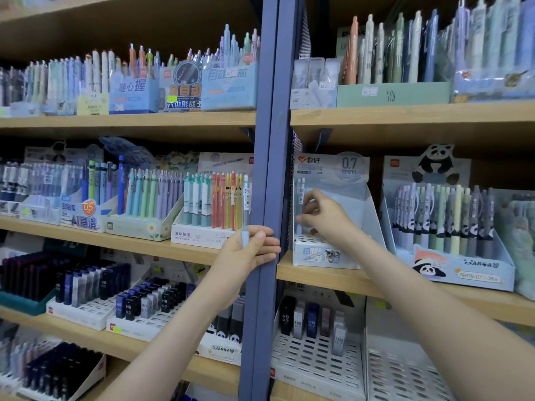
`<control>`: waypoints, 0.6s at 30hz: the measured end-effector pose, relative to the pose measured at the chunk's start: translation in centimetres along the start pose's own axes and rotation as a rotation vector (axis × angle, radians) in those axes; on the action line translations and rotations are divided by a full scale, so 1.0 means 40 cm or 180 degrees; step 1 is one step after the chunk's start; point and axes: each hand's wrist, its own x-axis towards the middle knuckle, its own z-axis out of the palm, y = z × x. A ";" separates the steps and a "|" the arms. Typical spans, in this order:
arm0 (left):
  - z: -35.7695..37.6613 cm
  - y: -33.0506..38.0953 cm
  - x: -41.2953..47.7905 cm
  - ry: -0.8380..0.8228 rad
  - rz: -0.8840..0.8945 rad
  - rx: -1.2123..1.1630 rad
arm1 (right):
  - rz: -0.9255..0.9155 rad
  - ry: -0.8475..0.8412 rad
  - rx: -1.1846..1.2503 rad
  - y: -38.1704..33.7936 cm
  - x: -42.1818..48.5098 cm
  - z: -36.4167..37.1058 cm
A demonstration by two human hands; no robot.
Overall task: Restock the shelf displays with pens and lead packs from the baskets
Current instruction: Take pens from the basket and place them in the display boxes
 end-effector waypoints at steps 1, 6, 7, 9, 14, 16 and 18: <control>0.000 0.000 0.001 -0.0005 -0.0004 0.0016 | -0.0022 0.0004 -0.0078 0.002 0.000 -0.002; 0.005 0.005 0.002 -0.0089 -0.0046 0.0066 | -0.0146 0.0043 -0.0908 0.013 0.003 -0.022; 0.010 0.006 0.003 -0.0126 -0.0056 0.0079 | -0.0175 0.0058 -0.1077 0.013 0.003 -0.028; 0.021 0.008 0.003 -0.0202 -0.0079 0.0112 | -0.0199 0.0069 -0.1230 0.010 0.001 -0.038; 0.048 0.018 0.002 -0.0296 -0.0143 0.0076 | -0.0220 -0.0081 -0.1279 -0.002 -0.010 -0.045; 0.053 0.022 0.000 -0.0305 -0.0151 0.0080 | -0.0225 -0.0047 -0.1176 -0.004 -0.014 -0.046; 0.054 0.028 -0.002 -0.0303 -0.0152 0.0086 | -0.0250 0.0077 -0.0935 -0.013 -0.026 -0.048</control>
